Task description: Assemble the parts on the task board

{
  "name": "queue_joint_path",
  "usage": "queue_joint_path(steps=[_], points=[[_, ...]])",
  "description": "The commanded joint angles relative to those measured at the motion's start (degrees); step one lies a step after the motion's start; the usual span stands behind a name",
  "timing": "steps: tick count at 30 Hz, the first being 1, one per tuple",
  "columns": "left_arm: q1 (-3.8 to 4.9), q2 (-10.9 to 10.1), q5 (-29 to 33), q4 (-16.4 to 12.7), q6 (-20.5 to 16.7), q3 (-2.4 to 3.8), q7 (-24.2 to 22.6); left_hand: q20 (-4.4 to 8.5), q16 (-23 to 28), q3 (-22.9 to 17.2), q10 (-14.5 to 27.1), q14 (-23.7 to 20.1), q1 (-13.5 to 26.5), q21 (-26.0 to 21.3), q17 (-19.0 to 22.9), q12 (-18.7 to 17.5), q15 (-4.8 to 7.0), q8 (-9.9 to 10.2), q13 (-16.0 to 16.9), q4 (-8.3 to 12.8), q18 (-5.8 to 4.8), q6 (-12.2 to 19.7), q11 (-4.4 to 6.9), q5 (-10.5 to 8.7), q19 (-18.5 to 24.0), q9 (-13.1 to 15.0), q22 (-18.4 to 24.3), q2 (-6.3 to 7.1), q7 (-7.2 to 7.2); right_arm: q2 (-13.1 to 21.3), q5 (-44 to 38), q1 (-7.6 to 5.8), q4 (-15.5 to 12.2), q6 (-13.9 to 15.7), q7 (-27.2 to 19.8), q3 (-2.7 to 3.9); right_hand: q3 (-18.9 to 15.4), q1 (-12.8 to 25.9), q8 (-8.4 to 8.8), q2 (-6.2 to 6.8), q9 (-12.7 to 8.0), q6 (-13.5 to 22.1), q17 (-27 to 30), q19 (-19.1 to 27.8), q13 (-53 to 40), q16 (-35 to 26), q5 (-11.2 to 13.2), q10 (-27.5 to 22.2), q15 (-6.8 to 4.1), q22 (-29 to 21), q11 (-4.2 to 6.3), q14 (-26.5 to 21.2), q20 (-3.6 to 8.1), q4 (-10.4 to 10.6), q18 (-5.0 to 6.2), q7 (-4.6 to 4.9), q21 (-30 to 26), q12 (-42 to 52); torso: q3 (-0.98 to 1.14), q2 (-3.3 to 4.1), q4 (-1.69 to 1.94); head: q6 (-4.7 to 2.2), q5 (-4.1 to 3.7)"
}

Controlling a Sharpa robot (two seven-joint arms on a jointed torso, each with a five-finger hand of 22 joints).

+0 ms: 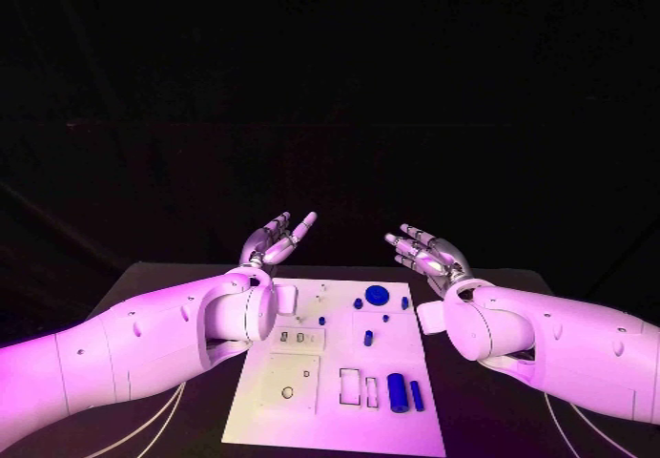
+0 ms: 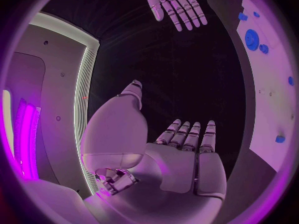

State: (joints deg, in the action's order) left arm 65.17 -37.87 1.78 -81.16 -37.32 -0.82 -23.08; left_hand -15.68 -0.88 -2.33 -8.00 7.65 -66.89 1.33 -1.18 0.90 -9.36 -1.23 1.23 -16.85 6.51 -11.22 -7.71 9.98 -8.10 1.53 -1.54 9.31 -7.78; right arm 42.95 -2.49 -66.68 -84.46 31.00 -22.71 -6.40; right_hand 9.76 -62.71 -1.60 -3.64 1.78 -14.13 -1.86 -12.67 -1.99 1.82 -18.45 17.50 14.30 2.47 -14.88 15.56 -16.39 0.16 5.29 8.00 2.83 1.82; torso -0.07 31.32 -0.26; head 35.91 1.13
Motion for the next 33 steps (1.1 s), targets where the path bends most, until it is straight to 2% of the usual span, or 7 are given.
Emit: queue_joint_path(steps=[1,5,6,9,15,19,33], points=[[0.07,0.11,0.36,-0.04,2.67,0.06,1.23,-0.34,-0.44,-0.13,-0.81,0.53,-1.13,0.31,-0.14,0.45,-0.6,-0.39,0.13,-0.35,1.07,-0.86,-0.56,0.13,0.11,0.11,-0.05,-0.23,-2.5,-0.25,-3.6,-0.66,0.68,-9.46,3.94,-0.52,1.16,-5.29,-1.5,0.04,0.78,-7.17,-0.83,-4.37,-0.74,1.7,0.2,9.24,0.37,1.19,-0.59,9.99,-0.38,-2.26,0.41,9.16,2.37,1.54,0.0,0.0,-0.02,0.01,0.01],[0.07,0.11,0.36,-0.04,2.67,0.06,1.23,-0.43,-0.82,-1.33,-5.88,2.89,-2.3,0.54,-0.43,1.4,-0.79,-1.44,0.72,-0.26,2.71,-5.89,-2.51,-0.24,0.06,0.76,-0.17,-2.1,-4.07,-0.37,-4.0,-1.1,1.05,-10.86,4.57,-0.94,1.29,-7.08,-2.32,0.58,1.18,-12.49,-1.24,-6.62,-1.07,2.82,1.43,15.84,-0.39,1.83,-0.04,17.31,-0.36,-3.65,1.11,9.09,3.72,2.26,0.0,0.0,-0.02,0.01,0.01],[0.07,-1.89,0.42,-0.38,4.24,0.04,0.84,-0.68,-1.06,-1.67,-7.81,4.3,-2.83,0.82,-0.59,1.73,-0.94,-1.84,0.89,-0.13,3.14,-7.85,-2.84,-0.34,-0.54,0.97,-0.34,-2.51,-4.36,0.2,-18.11,-2.01,3.47,-6.72,1.38,-0.95,1.35,-7.61,-2.49,0.7,1.25,-13.82,-1.32,-7.34,-1.17,3.06,1.65,17.74,-0.6,2.03,0.06,19.13,-0.36,-4.07,1.31,9.02,4.14,2.45,-0.06,-0.19,-0.23,1.33,-0.27],[0.07,-2.44,0.42,-0.51,4.27,0.03,0.26,-1.1,-2.12,-2.5,-13.85,9.73,-4.35,2.04,-1.18,2.74,-1.71,-3.09,1.36,-0.07,3.2,-13.87,-3.8,-0.55,-3.21,1.58,-1.03,-3.73,-5.01,0.29,-21.47,-2.08,4.13,-6.0,1.21,-0.94,1.59,-8.99,-3.03,1.01,1.48,-18.11,-1.56,-9.58,-1.47,3.65,2.26,23.71,-1.21,2.62,0.51,24.42,-0.33,-5.28,1.93,8.79,5.44,3.09,-0.11,-0.18,-0.2,1.36,-0.42],[0.09,-4.01,0.43,-1.18,4.61,0.02,-0.64,-1.24,-7.54,-3.4,-34.78,33.34,-9.0,10.76,-3.25,6.15,-2.99,-5.72,2.53,0.37,1.33,-28.78,-5.73,-0.89,-21.79,2.64,-5.49,-5.12,-5.45,0.44,-28.63,-2.4,4.52,-4.78,2.11,-0.93,2.56,-11.76,-4.0,1.73,1.87,-28.56,-1.89,-21.61,-1.7,4.53,4.0,33.55,-2.94,5.38,1.89,34.62,-0.26,-8.12,3.83,7.82,11.49,3.63,-0.2,0.15,-0.32,1.79,-0.48],[0.13,-5.53,0.43,-2.32,5.29,0.03,-0.68,-1.06,-9.53,-3.53,-42.44,41.61,-11.76,14.97,-3.92,7.16,-0.84,-6.79,2.69,0.95,1.54,-36.84,-4.03,-1.01,-29.0,2.94,-7.08,-5.55,-5.73,0.59,-33.79,-2.97,4.54,-4.75,3.62,-0.91,3.95,-12.57,-4.41,2.05,2.11,-36.02,-1.91,-26.65,-1.63,5.0,4.29,37.22,-4.39,6.37,3.0,39.57,-0.03,-9.54,5.11,7.01,14.48,3.37,-0.27,0.69,-0.45,1.86,-0.59],[2.56,-12.63,0.19,-10.23,9.13,0.26,1.09,-0.58,-9.88,-2.31,-51.1,52.36,-14.67,20.12,-5.66,6.47,2.04,-6.5,2.65,1.76,3.9,-42.98,-1.74,-1.06,-35.6,2.43,-8.75,-5.71,-4.33,0.51,-56.17,-6.34,6.07,-7.81,11.05,-0.9,8.84,-10.95,-4.25,5.29,2.23,-44.48,-2.77,-36.56,-1.77,5.86,3.69,49.44,-9.04,8.45,7.05,53.67,4.26,-11.71,5.31,3.46,20.81,2.27,-0.87,4.65,-0.09,1.19,-1.5]])
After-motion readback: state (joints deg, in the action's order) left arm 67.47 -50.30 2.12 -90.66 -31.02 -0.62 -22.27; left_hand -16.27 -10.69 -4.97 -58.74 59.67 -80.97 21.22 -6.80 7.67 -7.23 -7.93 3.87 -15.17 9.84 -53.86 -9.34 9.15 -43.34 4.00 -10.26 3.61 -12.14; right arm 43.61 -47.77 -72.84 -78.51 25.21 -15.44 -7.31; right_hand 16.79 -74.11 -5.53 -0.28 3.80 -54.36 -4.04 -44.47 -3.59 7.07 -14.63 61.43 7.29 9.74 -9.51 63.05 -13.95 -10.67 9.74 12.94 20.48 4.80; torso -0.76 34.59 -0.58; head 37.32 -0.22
